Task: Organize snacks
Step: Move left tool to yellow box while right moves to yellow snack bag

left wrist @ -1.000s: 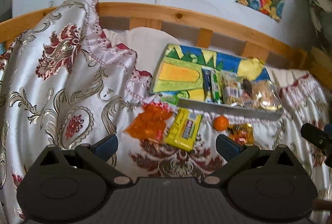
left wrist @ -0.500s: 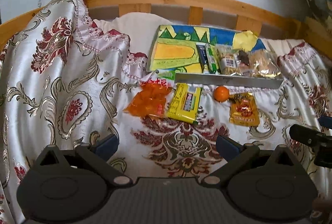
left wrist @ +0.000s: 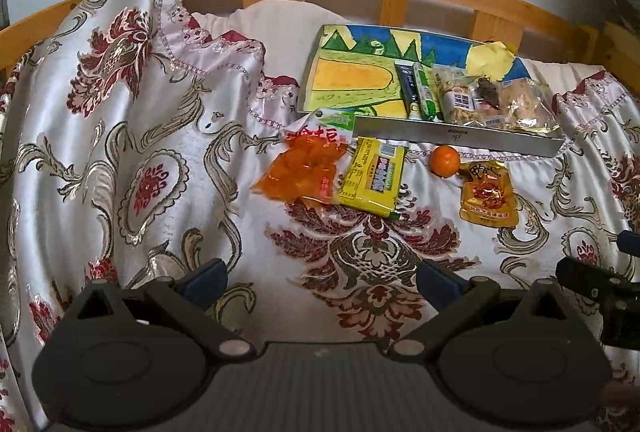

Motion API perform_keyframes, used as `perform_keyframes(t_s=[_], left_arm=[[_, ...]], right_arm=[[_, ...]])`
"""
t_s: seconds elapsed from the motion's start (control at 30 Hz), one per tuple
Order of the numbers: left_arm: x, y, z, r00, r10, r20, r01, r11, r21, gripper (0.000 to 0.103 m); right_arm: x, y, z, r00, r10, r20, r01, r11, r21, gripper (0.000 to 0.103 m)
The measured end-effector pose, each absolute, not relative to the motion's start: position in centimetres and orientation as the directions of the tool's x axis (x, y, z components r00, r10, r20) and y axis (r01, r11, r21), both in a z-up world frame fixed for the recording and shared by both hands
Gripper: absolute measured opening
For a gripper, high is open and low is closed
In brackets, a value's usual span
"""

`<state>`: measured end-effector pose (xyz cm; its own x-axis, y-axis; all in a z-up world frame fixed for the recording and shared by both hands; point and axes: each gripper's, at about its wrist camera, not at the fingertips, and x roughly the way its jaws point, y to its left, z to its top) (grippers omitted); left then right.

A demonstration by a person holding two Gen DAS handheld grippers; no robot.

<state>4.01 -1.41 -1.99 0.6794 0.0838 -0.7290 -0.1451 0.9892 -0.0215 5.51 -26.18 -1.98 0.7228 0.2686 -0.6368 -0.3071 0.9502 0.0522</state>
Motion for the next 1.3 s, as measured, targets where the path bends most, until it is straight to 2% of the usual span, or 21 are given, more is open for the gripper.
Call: perform_keyframes(t_s=[0.53,0.87,1.3], left_arm=[[4.5,-1.0,-2.0,0.684,0.109,-0.722,-0.196,0.980,-0.038,0.102],[7.4,-1.0,-1.4,0.663,0.170,-0.729,-0.244,0.970,0.004,0.102],[11.9,-3.4,-1.0,0.680,0.199,-0.706,-0.180,0.978,0.102,0.102]], right_arm=[[6.5,-26.0,-1.9,0.713,0.297,-0.635,-0.319,0.944,0.083,0.102],[9.3,-25.5,-1.6,0.719,0.308,-0.623,-0.342,0.937,0.068,0.102],[15.0,-25.3,-3.9,0.775,0.258,-0.576,-0.317,0.948,-0.003,0.102]])
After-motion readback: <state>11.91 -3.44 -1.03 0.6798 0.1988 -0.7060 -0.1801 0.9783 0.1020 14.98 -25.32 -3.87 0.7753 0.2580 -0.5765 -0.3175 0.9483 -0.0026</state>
